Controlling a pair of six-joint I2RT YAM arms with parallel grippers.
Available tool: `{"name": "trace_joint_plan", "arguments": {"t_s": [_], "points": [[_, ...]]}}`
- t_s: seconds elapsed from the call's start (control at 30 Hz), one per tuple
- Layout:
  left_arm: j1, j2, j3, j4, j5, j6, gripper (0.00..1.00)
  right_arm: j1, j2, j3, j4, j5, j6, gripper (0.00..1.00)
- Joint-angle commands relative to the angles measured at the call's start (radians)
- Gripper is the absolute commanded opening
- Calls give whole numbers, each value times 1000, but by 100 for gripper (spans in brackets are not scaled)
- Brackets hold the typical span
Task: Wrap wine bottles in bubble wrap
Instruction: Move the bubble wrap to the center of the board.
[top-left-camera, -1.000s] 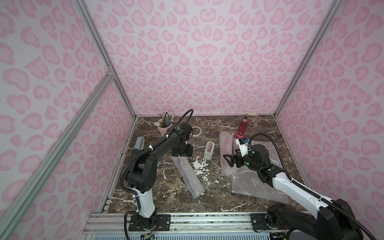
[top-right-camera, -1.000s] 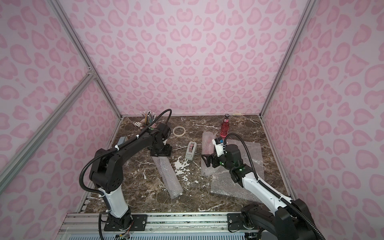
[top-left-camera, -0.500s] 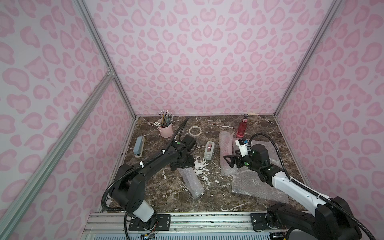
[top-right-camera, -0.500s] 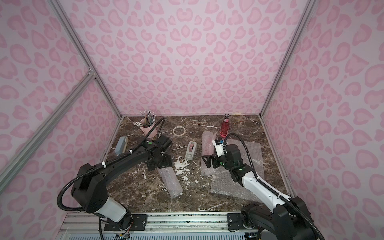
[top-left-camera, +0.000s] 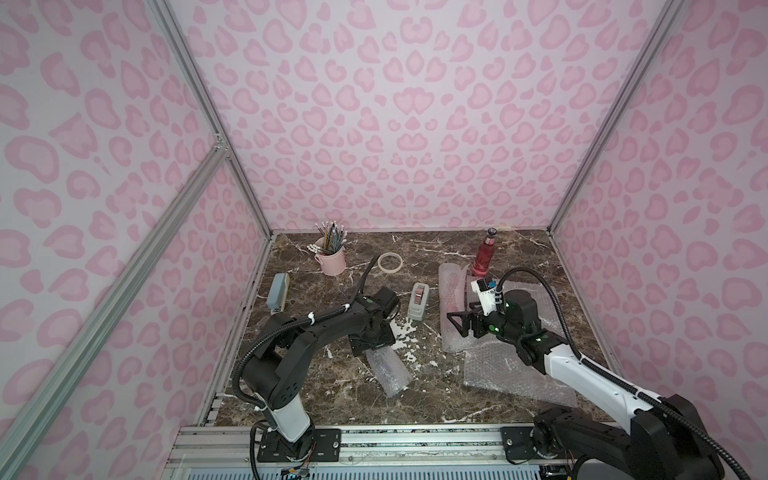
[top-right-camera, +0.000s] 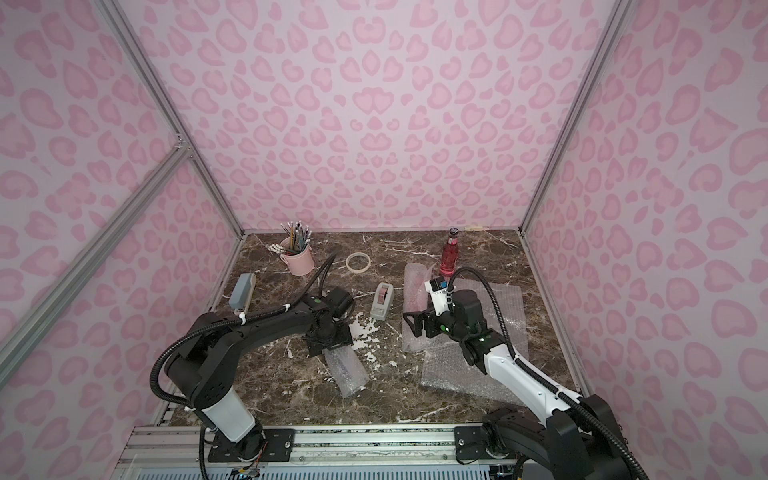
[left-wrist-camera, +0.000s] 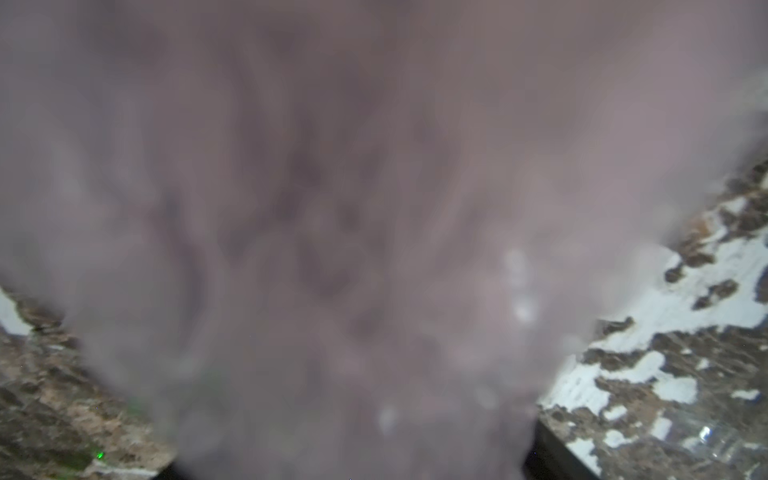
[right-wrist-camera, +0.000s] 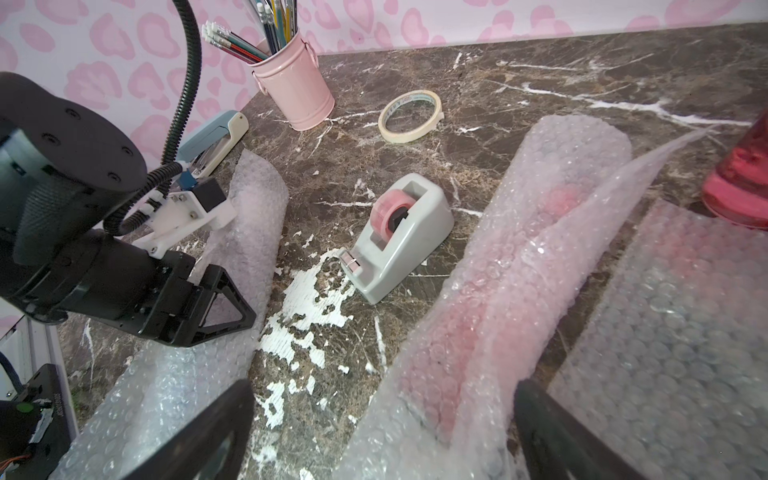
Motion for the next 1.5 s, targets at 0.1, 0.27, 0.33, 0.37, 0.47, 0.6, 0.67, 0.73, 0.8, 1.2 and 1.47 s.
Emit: {"name": "trace_joint_plan", "arguments": {"t_s": [0.1,0.27,0.33,0.37,0.47,0.6,0.67,0.73,0.8,1.2,1.47], "points": [[14,-32,52,-60,-64,77,48,-5,7,-8,34,-14,8,98],[72,-1,123,-112,-68,274,47,-5,11,-8,43,-14,18,98],[96,30,186,-139,-75,412,46,-10,7,-5,35,2,17,98],[110,50,223,-155,-82,490,46,-14,4,-2,32,15,17,98],[146,108,319,-192,-115,716,46,-36,-6,3,22,38,15,99],[205,201,445,-223,-64,889,45,-62,-17,6,5,94,5,99],[234,263,496,-253,-75,897,45,-91,-17,11,-19,127,-1,99],[263,317,533,-276,-36,891,47,-121,-15,22,-47,155,-7,99],[275,339,536,-255,-19,877,49,-154,-9,33,-69,182,-11,99],[289,315,536,-204,1,876,78,-336,208,144,-141,373,-24,99],[287,159,502,-170,54,889,89,-363,455,265,-154,464,-62,97]]}}
